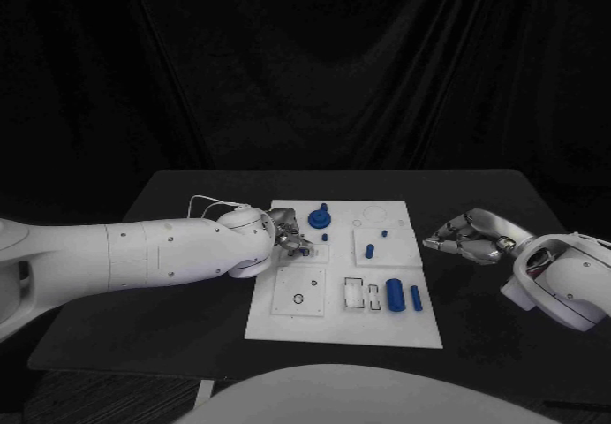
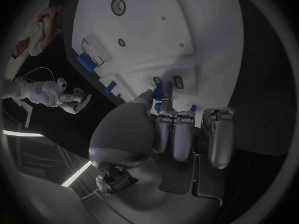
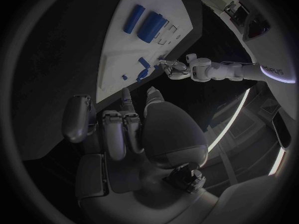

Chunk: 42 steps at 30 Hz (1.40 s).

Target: Assemble the parts on the task board

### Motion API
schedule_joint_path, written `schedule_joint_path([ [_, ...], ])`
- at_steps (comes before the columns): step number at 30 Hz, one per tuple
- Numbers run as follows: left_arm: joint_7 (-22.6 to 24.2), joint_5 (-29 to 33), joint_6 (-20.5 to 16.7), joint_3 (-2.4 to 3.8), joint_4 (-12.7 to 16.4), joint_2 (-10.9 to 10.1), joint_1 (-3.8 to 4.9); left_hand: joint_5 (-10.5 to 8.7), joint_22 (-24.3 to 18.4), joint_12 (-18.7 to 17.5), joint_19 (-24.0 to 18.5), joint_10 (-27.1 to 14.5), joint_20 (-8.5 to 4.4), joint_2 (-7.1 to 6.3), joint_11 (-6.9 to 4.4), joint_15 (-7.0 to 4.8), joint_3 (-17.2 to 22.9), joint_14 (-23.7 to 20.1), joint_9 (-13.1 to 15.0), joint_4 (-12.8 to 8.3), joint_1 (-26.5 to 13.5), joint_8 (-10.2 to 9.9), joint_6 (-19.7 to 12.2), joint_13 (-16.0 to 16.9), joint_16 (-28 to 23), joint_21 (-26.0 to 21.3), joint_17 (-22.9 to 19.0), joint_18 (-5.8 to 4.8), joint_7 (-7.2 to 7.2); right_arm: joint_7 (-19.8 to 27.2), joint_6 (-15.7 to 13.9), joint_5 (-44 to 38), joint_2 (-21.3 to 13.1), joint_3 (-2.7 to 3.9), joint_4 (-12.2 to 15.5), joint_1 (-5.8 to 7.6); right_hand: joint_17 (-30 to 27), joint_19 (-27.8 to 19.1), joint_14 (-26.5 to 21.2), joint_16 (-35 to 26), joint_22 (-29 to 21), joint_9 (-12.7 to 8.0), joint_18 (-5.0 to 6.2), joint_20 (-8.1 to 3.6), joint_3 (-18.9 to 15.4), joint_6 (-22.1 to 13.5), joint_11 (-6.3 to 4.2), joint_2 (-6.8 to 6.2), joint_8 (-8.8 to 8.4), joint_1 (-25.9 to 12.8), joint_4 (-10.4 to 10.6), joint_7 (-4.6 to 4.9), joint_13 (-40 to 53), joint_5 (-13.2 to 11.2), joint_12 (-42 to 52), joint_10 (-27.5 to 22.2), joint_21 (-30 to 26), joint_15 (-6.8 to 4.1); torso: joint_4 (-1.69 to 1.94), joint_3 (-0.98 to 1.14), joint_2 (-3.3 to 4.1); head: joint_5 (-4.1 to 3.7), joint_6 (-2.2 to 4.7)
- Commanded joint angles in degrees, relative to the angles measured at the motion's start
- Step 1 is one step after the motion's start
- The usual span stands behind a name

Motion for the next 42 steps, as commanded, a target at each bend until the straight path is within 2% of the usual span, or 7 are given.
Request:
schedule_joint_path([
  [1, 0.0, -0.1, 1.5, -0.10, 0.0, 0.2, -0.38, -0.32, 10.3, 0.2, 2.3, 5.9, -0.12, -0.71, 0.10, -0.06, 0.1, 5.9, -0.1, 0.4, 0.0, -0.2, -0.3, 15.0, 0.2, -0.3, 15.1, 0.30, 0.05, -0.6, -0.5, -0.1, -0.1, 0.04, 0.2, -0.17, 15.1, -0.4, 6.2, 0.2, 8.9, -0.1, 1.01, 0.01, -0.3, -0.3, 0.17, 0.02, 0.26, 0.7, 0.0, -0.11, 15.1, 0.3, 0.2, 6.0, -0.3, 0.26, 0.00, 0.00, 0.03, -0.06, 0.01],
  [8, -0.1, -0.1, 2.0, -0.10, -0.1, 0.3, -0.49, -1.16, 10.3, 0.2, 2.2, 5.9, -0.08, -0.90, 0.16, -0.02, -0.1, 5.9, 0.0, 0.9, -0.1, -0.3, -0.3, 15.0, 0.1, -0.4, 15.0, 0.34, 0.13, -0.6, -0.5, -0.1, -0.1, 0.03, 0.1, -0.17, 15.1, -0.5, 6.2, 0.2, 8.9, 0.0, 1.02, 0.00, -0.4, -0.3, 0.17, 0.02, 0.28, 0.8, 0.0, -0.11, 15.1, 0.3, 0.2, 6.0, -0.3, 0.26, 0.01, 0.01, 0.02, -0.01, 0.01],
  [9, -0.1, -0.1, 2.1, -0.10, -0.1, 0.3, -0.50, -2.25, 10.3, 0.2, 2.2, 5.9, -0.03, -1.01, 0.21, 0.03, -0.4, 5.9, 0.0, 1.5, -0.4, -0.3, -0.4, 15.0, 0.0, -0.5, 14.9, 0.34, 0.21, -0.6, -0.5, -0.1, -0.1, 0.03, 0.1, -0.17, 15.1, -0.5, 6.2, 0.2, 8.9, 0.0, 1.02, 0.00, -0.4, -0.3, 0.17, 0.02, 0.28, 0.8, 0.0, -0.11, 15.1, 0.3, 0.2, 6.0, -0.3, 0.26, 0.01, 0.01, 0.03, -0.04, 0.01],
  [15, -0.2, -0.1, 2.5, -0.10, -0.2, 0.4, -0.55, -4.96, 10.3, 0.2, 2.1, 5.9, 0.07, -1.27, 0.33, 0.15, -1.3, 5.9, 0.3, 3.2, -1.3, -0.3, -0.2, 15.0, -0.1, -0.6, 14.9, 0.36, 0.32, -0.7, -0.4, -0.1, -0.1, 0.03, 0.1, -0.17, 15.1, -0.5, 6.2, 0.2, 8.9, -0.1, 1.02, 0.00, -0.4, -0.3, 0.16, 0.01, 0.29, 0.9, -0.1, -0.12, 15.1, 0.5, 0.2, 6.0, -0.3, 0.25, -0.02, 0.00, 0.04, 0.05, 0.01],
  [19, -0.2, -0.1, 2.8, -0.10, -0.2, 0.4, -0.58, -5.74, 10.3, 0.2, 2.1, 5.9, 0.10, -1.39, 0.35, 0.16, -1.6, 5.9, 0.4, 3.8, -1.7, -0.3, -0.1, 15.0, -0.1, -0.6, 14.8, 0.35, 0.34, -0.7, -0.4, -0.1, -0.1, 0.03, 0.1, -0.17, 15.1, -0.5, 6.2, 0.2, 8.9, -0.1, 1.02, 0.00, -0.4, -0.3, 0.16, 0.01, 0.29, 0.9, -0.1, -0.12, 15.1, 0.5, 0.2, 6.0, -0.3, 0.25, -0.02, 0.01, 0.02, 0.06, 0.01],
  [31, -0.4, -0.1, 3.7, -0.10, -0.2, 0.3, -0.61, -6.74, 10.4, 0.2, 2.2, 5.9, 0.14, -1.86, 0.41, 0.19, -2.6, 5.8, 0.6, 4.8, -2.5, -0.3, 0.0, 15.0, -0.1, -0.6, 14.8, 0.35, 0.43, -0.8, -0.2, -0.1, 0.1, 0.03, 0.0, -0.18, 15.1, -0.5, 6.2, 0.2, 8.9, -0.1, 1.03, -0.01, -0.4, -0.3, 0.15, 0.00, 0.29, 1.0, -0.1, -0.12, 15.1, 0.6, 0.2, 6.0, -0.4, 0.25, -0.03, 0.01, 0.00, 0.20, 0.01],
  [42, -0.9, -0.1, 4.5, -0.10, -0.4, 0.3, -0.62, -7.48, 10.4, 0.2, 2.1, 5.9, 0.17, -1.96, 0.37, 0.20, -5.7, 5.8, 1.2, 5.4, -6.0, 0.0, 0.4, 15.0, -0.2, -0.8, 14.7, 0.39, 0.34, -0.9, -0.1, -0.1, 0.2, 0.03, -0.1, -0.19, 15.1, -0.5, 6.2, 0.2, 8.9, -0.1, 1.05, -0.01, -0.4, -0.3, 0.15, 0.01, 0.30, 1.1, -0.1, -0.13, 15.1, 0.7, 0.2, 6.0, -0.5, 0.24, 0.00, 0.01, 0.02, 0.16, 0.01],
])
